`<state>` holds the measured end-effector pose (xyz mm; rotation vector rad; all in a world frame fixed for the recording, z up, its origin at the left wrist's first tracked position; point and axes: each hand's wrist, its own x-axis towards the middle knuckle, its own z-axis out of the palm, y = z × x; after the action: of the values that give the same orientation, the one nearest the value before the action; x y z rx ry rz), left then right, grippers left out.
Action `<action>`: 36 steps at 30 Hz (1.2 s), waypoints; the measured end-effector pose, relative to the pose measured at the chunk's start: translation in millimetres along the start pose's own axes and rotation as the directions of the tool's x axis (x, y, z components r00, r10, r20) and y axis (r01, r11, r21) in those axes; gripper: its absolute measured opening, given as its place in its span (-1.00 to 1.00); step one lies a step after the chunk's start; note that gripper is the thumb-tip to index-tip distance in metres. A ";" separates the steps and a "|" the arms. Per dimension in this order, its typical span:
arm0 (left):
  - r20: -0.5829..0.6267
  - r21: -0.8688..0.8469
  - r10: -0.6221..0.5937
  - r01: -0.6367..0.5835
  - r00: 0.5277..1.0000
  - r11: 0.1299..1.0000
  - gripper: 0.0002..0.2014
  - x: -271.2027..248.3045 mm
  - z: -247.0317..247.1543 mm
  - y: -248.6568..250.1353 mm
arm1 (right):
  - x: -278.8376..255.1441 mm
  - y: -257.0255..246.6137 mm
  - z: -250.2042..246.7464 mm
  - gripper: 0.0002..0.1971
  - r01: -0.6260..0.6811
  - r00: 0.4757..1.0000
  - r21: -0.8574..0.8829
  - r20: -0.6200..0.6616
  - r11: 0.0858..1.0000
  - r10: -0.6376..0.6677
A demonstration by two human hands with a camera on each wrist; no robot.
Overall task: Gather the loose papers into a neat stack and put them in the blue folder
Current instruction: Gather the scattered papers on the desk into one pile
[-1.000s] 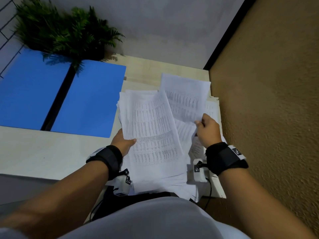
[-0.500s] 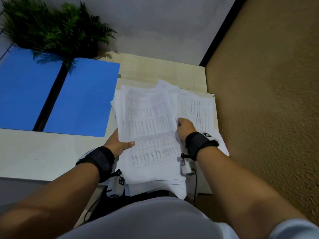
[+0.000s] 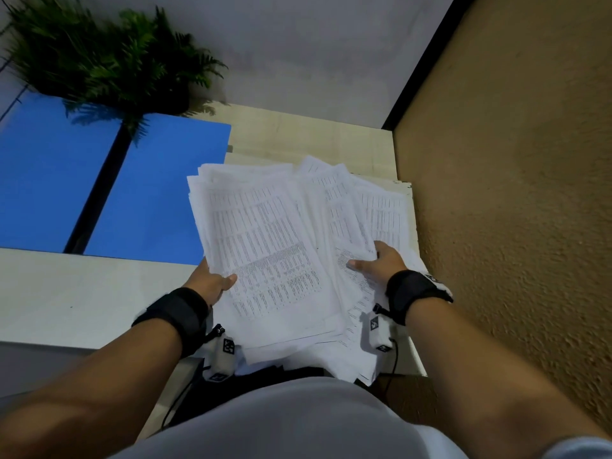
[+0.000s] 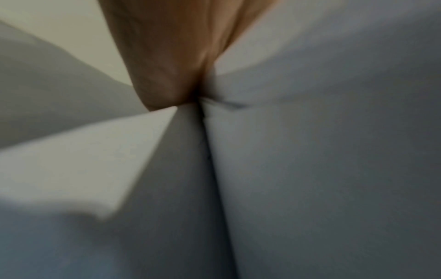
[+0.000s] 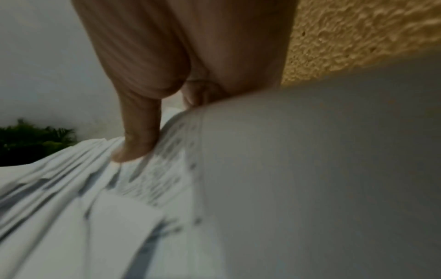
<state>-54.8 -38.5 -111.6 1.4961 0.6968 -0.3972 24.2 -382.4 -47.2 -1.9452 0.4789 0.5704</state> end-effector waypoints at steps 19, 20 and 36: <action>0.023 -0.008 0.021 -0.021 1.000 1.000 -0.38 -9.4 19.7 13.3 | -70.1 -41.5 -92.3 -0.64 0.309 0.727 -0.329 -0.523 0.892 -0.445; 0.031 0.007 0.020 -0.021 0.999 1.000 -0.37 -9.6 20.2 13.6 | -76.1 -48.1 -95.7 -0.68 0.331 0.694 -0.351 -0.539 0.876 -0.478; 0.094 0.004 0.028 -0.029 0.995 1.000 -0.43 -13.3 29.6 23.7 | -97.0 -86.8 -74.8 -0.91 0.473 0.498 -0.303 -0.682 0.827 -0.535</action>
<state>-44.4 -68.4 -86.9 1.4808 0.5994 -0.4452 7.6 -406.8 100.0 -2.2072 0.3382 -0.6684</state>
